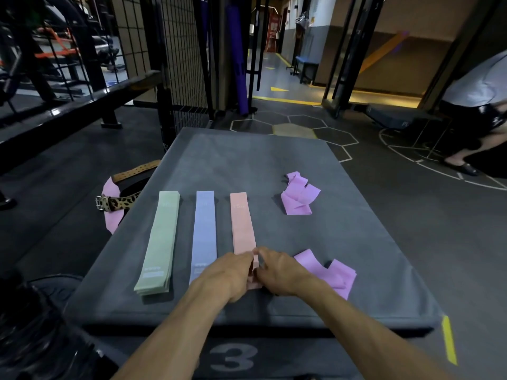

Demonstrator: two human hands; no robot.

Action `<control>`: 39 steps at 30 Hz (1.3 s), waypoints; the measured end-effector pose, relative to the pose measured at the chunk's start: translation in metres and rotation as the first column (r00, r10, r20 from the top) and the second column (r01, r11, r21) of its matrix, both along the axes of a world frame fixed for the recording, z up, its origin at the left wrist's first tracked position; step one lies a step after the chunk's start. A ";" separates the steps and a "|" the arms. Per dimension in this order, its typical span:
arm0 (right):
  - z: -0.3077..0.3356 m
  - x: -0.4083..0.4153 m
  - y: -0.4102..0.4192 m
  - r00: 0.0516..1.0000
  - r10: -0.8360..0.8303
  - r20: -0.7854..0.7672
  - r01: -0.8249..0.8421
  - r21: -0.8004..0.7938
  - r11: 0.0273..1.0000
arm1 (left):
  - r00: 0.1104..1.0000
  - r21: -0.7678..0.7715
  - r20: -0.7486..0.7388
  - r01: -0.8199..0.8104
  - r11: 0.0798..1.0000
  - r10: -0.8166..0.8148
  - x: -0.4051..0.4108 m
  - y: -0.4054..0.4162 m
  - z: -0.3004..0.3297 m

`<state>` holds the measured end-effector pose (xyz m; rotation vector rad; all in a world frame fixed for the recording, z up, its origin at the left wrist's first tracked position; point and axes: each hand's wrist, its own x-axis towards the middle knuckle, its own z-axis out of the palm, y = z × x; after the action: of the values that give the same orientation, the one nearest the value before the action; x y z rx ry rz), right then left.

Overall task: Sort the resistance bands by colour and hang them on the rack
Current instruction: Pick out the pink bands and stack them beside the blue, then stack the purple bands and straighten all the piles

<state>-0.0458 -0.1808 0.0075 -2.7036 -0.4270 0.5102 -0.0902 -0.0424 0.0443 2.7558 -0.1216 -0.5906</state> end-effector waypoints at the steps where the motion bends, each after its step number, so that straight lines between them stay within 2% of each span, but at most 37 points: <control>1: 0.002 0.000 -0.001 1.000 0.000 -0.009 0.000 0.020 1.000 | 1.000 0.019 0.003 0.008 1.000 -0.008 0.000 0.000 0.000; 4: 0.003 -0.003 -0.004 1.000 0.027 -0.004 -0.027 0.048 0.998 | 1.000 0.086 0.017 0.015 0.996 -0.017 0.000 0.001 -0.004; 11: 0.002 -0.007 -0.010 0.999 0.051 0.005 -0.051 0.105 0.993 | 1.000 0.067 0.024 0.003 0.998 -0.005 0.002 0.002 -0.008; 14: 0.014 -0.007 -0.019 0.998 0.056 0.023 -0.058 0.074 0.996 | 1.000 0.058 0.008 -0.007 0.998 0.007 0.001 0.006 -0.003; 18: 0.056 0.005 -0.060 0.986 -0.123 0.114 0.105 0.150 0.983 | 0.998 -0.014 0.054 -0.034 0.999 0.035 -0.004 0.010 0.008; 20: 0.074 0.007 -0.084 0.957 -0.214 0.198 0.193 0.118 0.974 | 0.995 -0.025 0.091 -0.023 0.999 0.026 -0.006 0.010 0.010; 22: 0.071 0.002 -0.110 0.906 -0.314 0.285 0.304 0.080 0.949 | 0.994 -0.035 0.108 -0.014 0.999 0.018 -0.009 0.009 0.011; 24: 0.053 -0.008 -0.130 0.889 -0.368 0.273 0.367 0.058 0.929 | 0.992 -0.048 0.120 -0.020 0.999 0.026 -0.012 0.008 0.014; 28: 0.025 -0.020 -0.139 0.966 -0.239 0.101 0.245 -0.049 0.968 | 0.995 -0.035 0.098 0.016 0.999 -0.012 -0.018 -0.001 0.017; 34: 0.003 -0.008 -0.126 0.965 -0.208 0.162 0.235 -0.176 0.956 | 0.989 -0.001 0.025 0.144 0.990 -0.144 -0.024 -0.017 0.017; 37: -0.004 -0.008 -0.123 0.934 -0.232 0.272 0.282 -0.161 0.946 | 0.993 -0.042 0.061 0.103 0.994 -0.101 -0.021 -0.016 0.020; 39: -0.007 -0.004 -0.124 0.922 -0.256 0.290 0.296 -0.101 0.950 | 0.995 -0.057 0.062 0.085 0.995 -0.081 -0.018 -0.016 0.021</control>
<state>-0.0502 -0.3049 0.0004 -2.9191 -0.0717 0.0892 -0.1083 -0.0580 0.0648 2.7218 -0.2643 -0.5173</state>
